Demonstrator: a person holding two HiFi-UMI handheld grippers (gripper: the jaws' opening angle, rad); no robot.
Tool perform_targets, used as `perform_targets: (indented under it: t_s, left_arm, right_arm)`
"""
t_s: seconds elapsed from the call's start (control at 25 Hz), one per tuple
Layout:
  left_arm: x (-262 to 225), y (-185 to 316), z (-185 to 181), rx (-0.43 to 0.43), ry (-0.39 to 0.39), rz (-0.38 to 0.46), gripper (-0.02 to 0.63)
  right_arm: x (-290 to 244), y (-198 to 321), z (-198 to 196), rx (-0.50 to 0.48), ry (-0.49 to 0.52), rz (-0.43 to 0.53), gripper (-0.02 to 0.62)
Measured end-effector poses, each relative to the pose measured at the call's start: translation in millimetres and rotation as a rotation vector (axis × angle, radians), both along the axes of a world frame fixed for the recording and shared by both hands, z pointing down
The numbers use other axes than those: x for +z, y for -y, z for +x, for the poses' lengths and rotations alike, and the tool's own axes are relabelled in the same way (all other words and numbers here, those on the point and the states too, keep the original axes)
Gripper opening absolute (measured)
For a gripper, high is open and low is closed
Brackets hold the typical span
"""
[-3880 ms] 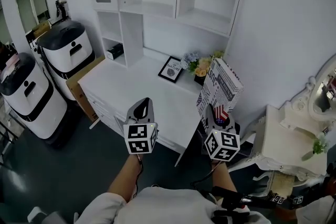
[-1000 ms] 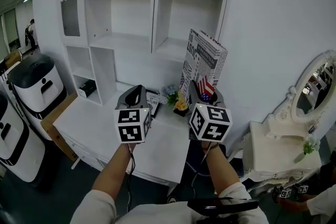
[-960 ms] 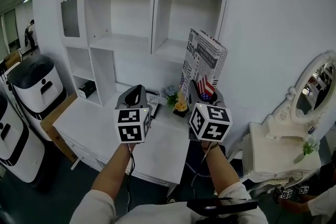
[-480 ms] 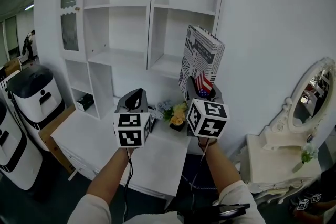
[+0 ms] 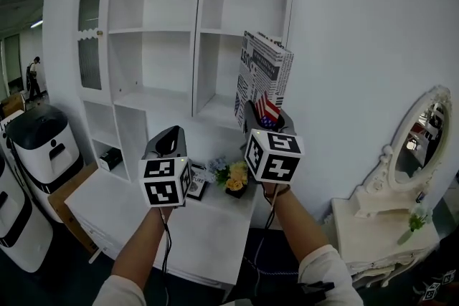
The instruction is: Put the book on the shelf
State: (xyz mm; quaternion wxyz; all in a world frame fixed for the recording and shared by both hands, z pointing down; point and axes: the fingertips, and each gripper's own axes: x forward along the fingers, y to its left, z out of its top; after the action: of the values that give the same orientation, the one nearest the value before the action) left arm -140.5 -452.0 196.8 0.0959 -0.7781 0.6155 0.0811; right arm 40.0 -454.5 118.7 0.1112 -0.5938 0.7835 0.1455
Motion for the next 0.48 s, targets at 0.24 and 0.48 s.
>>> perform_targets:
  t_s: [0.24,0.48]
  left_arm:
    - [-20.8,-1.0,-10.2,-0.020,0.012,0.026,0.008]
    - [-37.1,3.5,-13.6,-0.042,0.052,0.039,0.008]
  right_arm:
    - [-34.0,3.1,0.4,0.001,-0.001,0.034,0.172]
    - [-61.4,6.1,2.1,0.013,-0.004,0.066,0.173]
